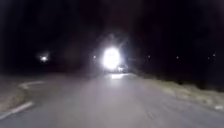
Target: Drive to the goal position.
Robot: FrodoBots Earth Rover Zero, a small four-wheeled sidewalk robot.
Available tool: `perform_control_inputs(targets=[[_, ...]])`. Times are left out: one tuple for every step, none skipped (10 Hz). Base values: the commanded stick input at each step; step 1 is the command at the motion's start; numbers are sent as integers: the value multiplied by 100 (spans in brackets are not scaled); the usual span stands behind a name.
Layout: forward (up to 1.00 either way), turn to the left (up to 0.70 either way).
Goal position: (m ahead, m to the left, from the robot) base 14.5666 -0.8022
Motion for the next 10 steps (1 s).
perform_control_inputs(targets=[[100,7],[100,8],[100,8],[100,8],[100,8],[100,8],[100,8],[100,8],[100,8],[100,8]])
